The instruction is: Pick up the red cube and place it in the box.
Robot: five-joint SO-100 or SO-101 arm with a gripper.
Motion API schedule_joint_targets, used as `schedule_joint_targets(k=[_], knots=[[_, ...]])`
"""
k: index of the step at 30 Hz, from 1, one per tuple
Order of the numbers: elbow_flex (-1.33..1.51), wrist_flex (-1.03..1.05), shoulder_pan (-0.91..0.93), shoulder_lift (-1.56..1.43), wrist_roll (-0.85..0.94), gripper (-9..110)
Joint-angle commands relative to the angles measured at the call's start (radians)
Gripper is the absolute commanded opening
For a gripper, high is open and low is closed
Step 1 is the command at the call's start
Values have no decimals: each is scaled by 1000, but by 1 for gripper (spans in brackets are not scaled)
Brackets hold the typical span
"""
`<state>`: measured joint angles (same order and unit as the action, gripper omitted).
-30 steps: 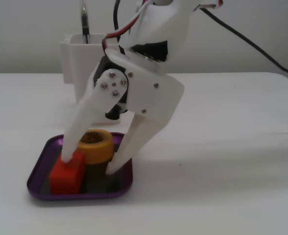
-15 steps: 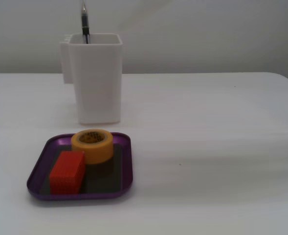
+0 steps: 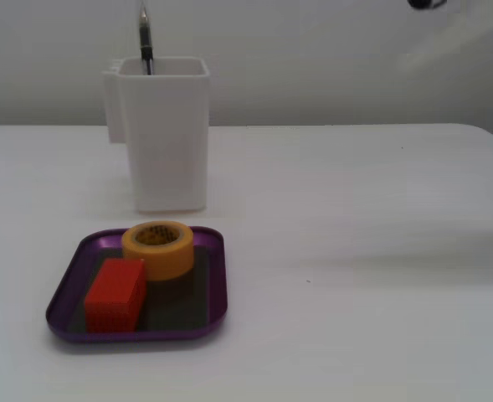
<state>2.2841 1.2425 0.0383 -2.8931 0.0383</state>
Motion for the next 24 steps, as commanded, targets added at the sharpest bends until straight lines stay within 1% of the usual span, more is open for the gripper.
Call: schedule_joint_targets(k=[1,4,7,12,18,22,24], knots=[[218,2,40,-241,5,19],[387,-23,28,-426,-9,19],[485,-60,37,-569,-9,18],[538,-101,40,-522,-11,18],[730,-190,26,-515,-11,18],[825,-206,23,-515,-15,18],[830,-204,23,-515,-15,16]])
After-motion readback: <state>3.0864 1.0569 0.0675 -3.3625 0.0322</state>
